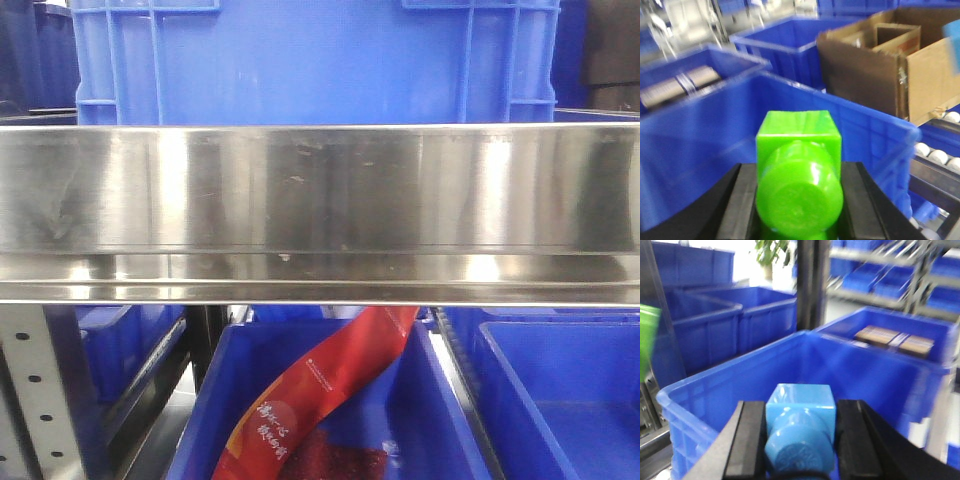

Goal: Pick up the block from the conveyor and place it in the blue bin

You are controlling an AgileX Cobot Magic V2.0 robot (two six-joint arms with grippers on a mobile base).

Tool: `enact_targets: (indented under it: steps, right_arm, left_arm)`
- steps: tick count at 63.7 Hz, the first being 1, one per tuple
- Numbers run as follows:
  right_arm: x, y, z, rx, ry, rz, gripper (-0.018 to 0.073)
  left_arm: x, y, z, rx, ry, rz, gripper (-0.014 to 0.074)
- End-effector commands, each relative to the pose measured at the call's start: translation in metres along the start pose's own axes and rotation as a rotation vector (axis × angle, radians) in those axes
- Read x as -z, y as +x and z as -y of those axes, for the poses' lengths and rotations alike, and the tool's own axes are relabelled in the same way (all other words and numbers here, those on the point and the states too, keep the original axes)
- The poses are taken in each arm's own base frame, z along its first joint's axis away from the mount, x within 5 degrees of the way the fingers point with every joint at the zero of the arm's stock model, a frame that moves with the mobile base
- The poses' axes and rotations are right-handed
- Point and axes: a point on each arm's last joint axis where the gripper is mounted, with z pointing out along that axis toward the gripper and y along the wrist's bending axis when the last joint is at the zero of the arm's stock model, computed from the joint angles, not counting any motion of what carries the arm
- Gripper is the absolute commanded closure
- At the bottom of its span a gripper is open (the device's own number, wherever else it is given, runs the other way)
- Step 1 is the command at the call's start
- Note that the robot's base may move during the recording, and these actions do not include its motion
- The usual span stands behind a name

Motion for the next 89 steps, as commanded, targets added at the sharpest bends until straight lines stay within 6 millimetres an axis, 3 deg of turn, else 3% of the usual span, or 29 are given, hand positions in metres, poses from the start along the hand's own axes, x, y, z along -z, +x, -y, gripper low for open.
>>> enact_targets:
  steps: [1,9,18,32,40,48,55,61,68,75,81,86,89]
  right_arm:
    - [-0.03,-0.001,0.001,0.006,-0.006,-0.026,0.0721]
    - [-0.066,0.013,0.004,-0.001,-0.007,-0.11,0.0721]
    - [-0.096,0.031,0.006,-0.007,-0.008,-0.185,0.0721]
    - [-0.119,0.045,0.01,-0.014,-0.001,-0.228,0.0721]
    - [-0.126,0.051,0.013,-0.017,0.004,-0.25,0.0697]
    - [-0.128,0.053,0.014,-0.019,0.007,-0.264,0.0487]
    - [-0.128,0.053,0.014,-0.019,0.008,-0.261,0.0134]
    - [-0.128,0.053,0.014,-0.019,0.008,-0.261,-0.0017]
    - [-0.119,0.046,0.013,-0.017,0.008,-0.238,0.0045]
    - [-0.101,0.034,0.012,-0.012,0.008,-0.19,0.0253]
    - [-0.081,0.022,0.009,-0.008,0.007,-0.149,0.0458]
    - [-0.058,0.015,0.007,-0.004,0.007,-0.107,0.069]
    - [-0.048,0.015,0.006,-0.003,0.008,-0.095,0.0726]
  left_arm:
    - [-0.027,0.002,-0.008,0.072,0.002,-0.048,0.0707]
    - [-0.066,0.015,-0.021,0.132,-0.001,-0.119,0.0707]
    - [-0.093,0.031,-0.029,0.15,-0.011,-0.184,0.0707]
    - [-0.106,0.043,-0.042,0.177,-0.035,-0.224,0.0692]
    - [-0.112,0.048,-0.045,0.207,-0.028,-0.244,0.0562]
    - [-0.112,0.049,-0.044,0.209,-0.023,-0.249,0.0345]
    - [-0.112,0.048,-0.044,0.218,-0.016,-0.246,0.0139]
    - [-0.112,0.048,-0.043,0.22,-0.016,-0.246,0.0069]
    - [-0.104,0.043,-0.043,0.216,-0.017,-0.224,0.0083]
    - [-0.085,0.032,-0.041,0.208,-0.019,-0.189,0.0163]
    - [-0.062,0.021,-0.038,0.197,-0.019,-0.16,0.0329]
    - [-0.037,0.014,-0.035,0.172,-0.025,-0.152,0.0505]
    - [-0.023,0.011,-0.033,0.16,-0.028,-0.156,0.0617]
